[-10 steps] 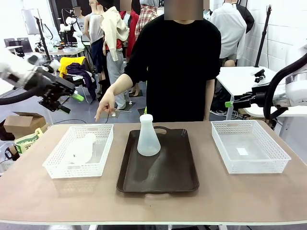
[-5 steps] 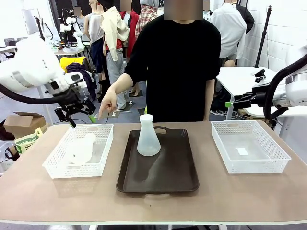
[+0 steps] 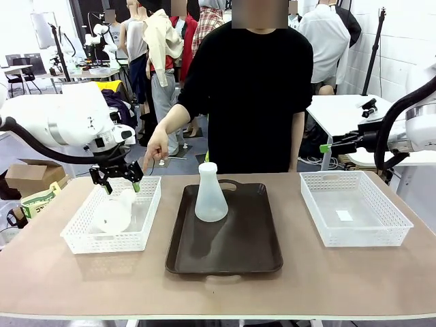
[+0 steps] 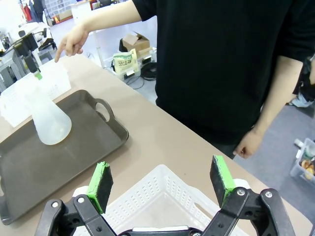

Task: Prepare the laboratory tools.
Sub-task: Pick up the Big flask that the person points to.

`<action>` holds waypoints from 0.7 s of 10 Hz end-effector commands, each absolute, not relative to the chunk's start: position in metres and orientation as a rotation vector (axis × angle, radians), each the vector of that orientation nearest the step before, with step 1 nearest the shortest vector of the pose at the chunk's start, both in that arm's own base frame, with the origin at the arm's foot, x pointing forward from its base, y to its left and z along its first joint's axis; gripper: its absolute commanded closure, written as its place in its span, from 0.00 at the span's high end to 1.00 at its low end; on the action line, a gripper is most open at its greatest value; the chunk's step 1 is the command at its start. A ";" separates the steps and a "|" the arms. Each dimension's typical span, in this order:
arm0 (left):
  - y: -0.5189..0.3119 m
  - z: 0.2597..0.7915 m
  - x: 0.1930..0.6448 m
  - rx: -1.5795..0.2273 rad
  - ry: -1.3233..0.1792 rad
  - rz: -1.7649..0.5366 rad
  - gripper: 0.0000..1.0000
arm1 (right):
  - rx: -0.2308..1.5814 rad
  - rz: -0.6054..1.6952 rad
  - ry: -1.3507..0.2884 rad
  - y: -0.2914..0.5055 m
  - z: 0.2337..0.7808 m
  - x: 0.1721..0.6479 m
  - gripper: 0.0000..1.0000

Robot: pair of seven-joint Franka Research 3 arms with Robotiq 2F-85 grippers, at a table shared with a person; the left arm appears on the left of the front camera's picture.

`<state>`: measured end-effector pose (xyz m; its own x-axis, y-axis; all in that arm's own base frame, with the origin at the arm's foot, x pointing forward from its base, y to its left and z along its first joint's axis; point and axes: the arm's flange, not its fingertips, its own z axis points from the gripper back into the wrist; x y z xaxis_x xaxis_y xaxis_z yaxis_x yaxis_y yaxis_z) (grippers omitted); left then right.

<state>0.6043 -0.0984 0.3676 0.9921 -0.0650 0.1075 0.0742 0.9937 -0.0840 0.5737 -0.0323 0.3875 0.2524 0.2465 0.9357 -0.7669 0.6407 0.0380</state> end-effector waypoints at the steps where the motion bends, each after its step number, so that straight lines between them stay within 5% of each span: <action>1: -0.097 0.360 0.614 -0.066 -0.151 -0.077 1.00 | 0.545 0.738 -1.105 -0.032 0.387 0.573 1.00; 7: -0.094 0.335 0.635 -0.008 -0.137 -0.055 1.00 | 0.545 0.738 -1.105 -0.032 0.387 0.573 1.00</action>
<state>0.6276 -0.0868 0.3317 0.9869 -0.0791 0.1406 0.0839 0.9961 -0.0282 0.5737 -0.0323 0.3875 0.2524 0.2465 0.9357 -0.7669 0.6407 0.0381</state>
